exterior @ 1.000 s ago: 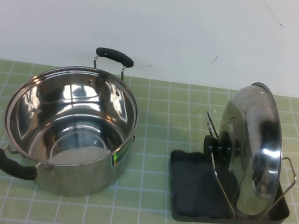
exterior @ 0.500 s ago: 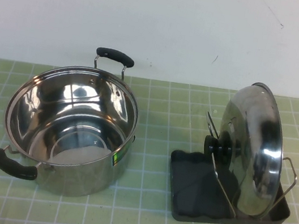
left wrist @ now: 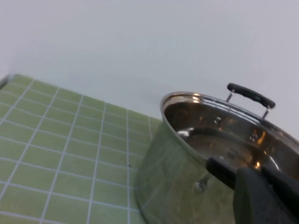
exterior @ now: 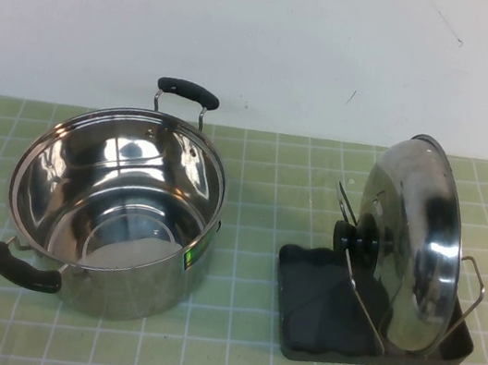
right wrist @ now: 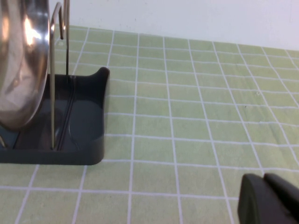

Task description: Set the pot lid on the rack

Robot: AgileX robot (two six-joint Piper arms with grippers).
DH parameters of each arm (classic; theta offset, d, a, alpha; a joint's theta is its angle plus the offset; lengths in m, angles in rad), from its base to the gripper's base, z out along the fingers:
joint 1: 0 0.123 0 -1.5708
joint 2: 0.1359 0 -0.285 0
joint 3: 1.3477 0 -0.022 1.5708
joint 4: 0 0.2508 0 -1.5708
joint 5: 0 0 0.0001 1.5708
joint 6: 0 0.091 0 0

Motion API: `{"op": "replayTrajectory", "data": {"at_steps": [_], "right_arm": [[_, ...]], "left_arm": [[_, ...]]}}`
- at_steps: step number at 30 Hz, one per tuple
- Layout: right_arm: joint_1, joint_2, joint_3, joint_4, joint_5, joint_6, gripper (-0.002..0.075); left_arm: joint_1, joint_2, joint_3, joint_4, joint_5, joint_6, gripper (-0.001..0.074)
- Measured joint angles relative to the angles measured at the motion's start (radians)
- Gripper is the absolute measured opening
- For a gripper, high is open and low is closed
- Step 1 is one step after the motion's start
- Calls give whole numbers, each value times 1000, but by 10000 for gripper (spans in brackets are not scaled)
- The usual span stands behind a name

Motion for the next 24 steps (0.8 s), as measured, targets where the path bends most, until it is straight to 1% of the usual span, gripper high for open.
{"op": "replayTrajectory", "data": {"at_steps": [1,3,5,7,10,13,16,24], "right_arm": [[0,0,0,0,0,0,-1],[0,0,0,0,0,0,-1],[0,0,0,0,0,0,-1],[0,0,0,0,0,0,-1],[0,0,0,0,0,0,-1],[0,0,0,0,0,0,-1],[0,0,0,0,0,0,-1],[0,0,0,0,0,0,-1]], "left_arm": [[0,0,0,-102,0,129,-1],[0,0,0,-222,0,325,-1],[0,0,0,-283,0,496,-1],[5,0,0,-286,6,593,-1],[35,0,0,-267,55,640,-1],[69,0,0,-257,136,652,-1],[83,0,0,-257,210,654,-1],[85,0,-2,-279,242,654,-1]]}}
